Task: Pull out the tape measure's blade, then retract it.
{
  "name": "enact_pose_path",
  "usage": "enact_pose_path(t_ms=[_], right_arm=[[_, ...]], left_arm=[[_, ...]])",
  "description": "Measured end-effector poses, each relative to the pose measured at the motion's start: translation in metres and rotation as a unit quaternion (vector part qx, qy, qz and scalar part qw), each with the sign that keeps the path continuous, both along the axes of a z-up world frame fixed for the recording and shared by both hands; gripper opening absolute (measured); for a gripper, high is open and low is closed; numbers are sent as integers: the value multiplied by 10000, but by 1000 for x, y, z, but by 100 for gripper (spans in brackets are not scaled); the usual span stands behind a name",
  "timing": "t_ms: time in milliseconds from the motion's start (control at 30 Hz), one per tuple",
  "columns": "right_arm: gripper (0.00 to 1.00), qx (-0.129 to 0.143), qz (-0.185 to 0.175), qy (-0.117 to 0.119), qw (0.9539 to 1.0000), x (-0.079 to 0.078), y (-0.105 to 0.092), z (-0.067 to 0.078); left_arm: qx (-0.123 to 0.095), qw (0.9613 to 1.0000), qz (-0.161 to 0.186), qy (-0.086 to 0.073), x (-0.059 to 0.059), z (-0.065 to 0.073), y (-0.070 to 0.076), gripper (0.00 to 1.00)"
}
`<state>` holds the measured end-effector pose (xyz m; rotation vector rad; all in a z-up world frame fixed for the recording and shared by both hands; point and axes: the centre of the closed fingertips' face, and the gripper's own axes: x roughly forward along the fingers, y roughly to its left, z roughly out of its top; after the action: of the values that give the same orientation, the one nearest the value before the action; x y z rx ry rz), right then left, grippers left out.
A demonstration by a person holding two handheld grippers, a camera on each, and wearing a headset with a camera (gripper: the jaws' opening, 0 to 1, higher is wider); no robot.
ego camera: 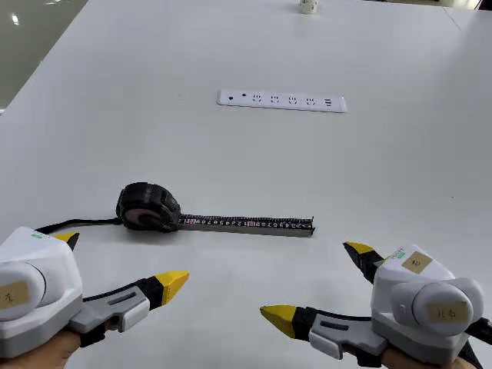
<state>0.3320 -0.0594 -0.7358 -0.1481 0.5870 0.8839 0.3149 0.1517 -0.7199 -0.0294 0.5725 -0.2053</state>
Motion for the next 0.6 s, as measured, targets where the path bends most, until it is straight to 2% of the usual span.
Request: enact_pose_path(t_ms=[200, 367, 600], right_arm=[[94, -119, 154, 12, 9998, 6, -2, -5], [93, -203, 250, -5, 9995, 15, -3, -6], [89, -214, 427, -28, 9989, 25, -2, -7]], left_arm=[[77, 9999, 62, -47, 8, 1, 1, 99], [40, 9999, 116, -31, 17, 0, 2, 99], [79, 9996, 258, -26, 25, -1, 5, 98]])
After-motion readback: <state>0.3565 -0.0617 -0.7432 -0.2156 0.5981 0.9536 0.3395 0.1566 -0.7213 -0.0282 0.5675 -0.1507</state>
